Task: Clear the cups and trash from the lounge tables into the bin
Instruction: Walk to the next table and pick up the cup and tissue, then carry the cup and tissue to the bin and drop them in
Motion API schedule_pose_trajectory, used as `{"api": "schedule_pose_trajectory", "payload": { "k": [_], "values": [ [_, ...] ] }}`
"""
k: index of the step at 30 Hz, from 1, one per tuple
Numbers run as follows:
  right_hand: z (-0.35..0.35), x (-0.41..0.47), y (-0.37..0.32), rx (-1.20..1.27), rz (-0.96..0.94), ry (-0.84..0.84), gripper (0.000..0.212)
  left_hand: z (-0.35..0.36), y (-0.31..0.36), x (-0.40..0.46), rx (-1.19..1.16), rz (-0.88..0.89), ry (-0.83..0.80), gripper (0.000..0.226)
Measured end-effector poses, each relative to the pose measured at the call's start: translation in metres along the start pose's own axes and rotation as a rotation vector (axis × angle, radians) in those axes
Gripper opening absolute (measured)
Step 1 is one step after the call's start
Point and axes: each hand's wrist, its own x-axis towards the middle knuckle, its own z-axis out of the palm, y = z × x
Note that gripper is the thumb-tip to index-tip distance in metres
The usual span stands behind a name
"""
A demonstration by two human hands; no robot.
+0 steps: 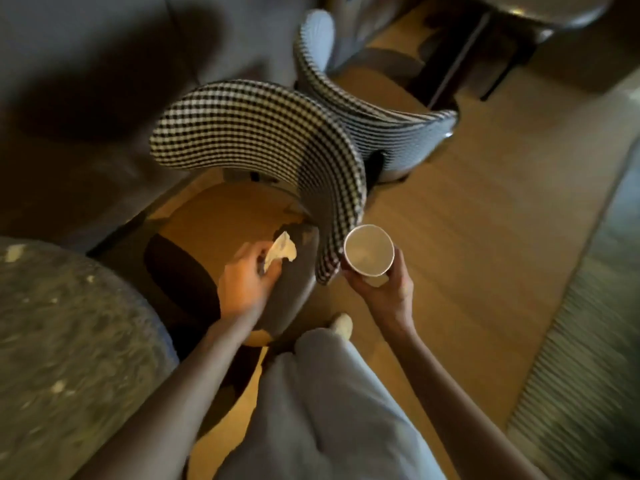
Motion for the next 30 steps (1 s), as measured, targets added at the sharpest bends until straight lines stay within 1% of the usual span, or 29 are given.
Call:
{"api": "schedule_pose_trajectory", "payload": {
  "k": [3,6,9,12,19,22,26,30],
  "values": [
    [-0.054,-0.019,0.008,0.008,0.07,0.078,0.071,0.0,0.05,-0.014,0.037,0.164,-0.065,0.025],
    [-0.119,-0.037,0.027,0.028,0.111,0.185,0.071,0.023,0.101,-0.029,0.15,0.352,-0.165,0.03],
    [-0.179,-0.048,0.056,0.067,0.186,0.309,0.069,0.064,0.154,-0.033,0.194,0.449,-0.233,0.029],
    [-0.242,-0.055,0.082,0.077,0.221,0.412,0.068,0.12,0.214,-0.037,0.165,0.551,-0.316,0.026],
    [-0.395,-0.073,0.132,0.044,0.279,0.688,0.066,0.263,0.367,-0.082,0.082,0.7,-0.557,0.018],
    [-0.446,-0.071,0.157,0.034,0.331,0.75,0.069,0.311,0.415,-0.09,0.06,0.767,-0.616,0.019],
    [-0.497,-0.042,0.193,0.042,0.387,0.8,0.071,0.374,0.47,-0.078,0.078,0.81,-0.67,0.02],
    [-0.539,0.018,0.228,-0.013,0.416,0.882,0.071,0.448,0.526,-0.047,0.076,0.856,-0.717,0.019]
  ]
}}
